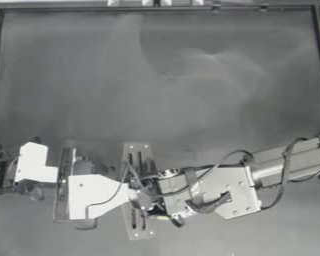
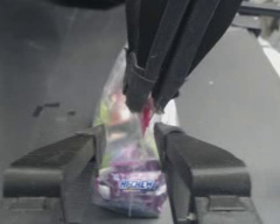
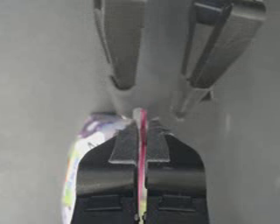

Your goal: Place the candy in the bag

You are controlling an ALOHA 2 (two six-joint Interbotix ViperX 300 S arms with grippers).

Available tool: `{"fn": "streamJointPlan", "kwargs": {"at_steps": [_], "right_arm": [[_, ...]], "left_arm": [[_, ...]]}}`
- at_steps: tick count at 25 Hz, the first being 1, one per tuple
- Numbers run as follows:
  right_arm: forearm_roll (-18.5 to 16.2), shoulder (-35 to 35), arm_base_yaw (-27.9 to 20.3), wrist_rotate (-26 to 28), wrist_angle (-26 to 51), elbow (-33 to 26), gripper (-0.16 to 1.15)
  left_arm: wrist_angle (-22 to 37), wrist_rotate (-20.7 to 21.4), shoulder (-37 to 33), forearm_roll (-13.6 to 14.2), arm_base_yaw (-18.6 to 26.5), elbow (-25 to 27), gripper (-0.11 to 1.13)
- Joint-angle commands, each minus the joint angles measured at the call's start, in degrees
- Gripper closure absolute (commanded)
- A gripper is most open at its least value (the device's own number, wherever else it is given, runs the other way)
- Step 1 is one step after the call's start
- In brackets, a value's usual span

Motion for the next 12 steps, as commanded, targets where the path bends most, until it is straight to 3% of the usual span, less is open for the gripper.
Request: {"fn": "streamJointPlan", "kwargs": {"at_steps": [1,12], "right_arm": [[-0.3,-3.3,0.1,0.0,-0.4,-0.5,0.93],[-0.4,-3.0,0.2,0.0,-0.6,-0.5,0.93]], "left_arm": [[-0.4,-0.1,-0.8,-0.1,-0.1,-1.0,0.26],[-0.4,-1.7,0.3,0.0,-0.2,-1.3,0.27]]}}
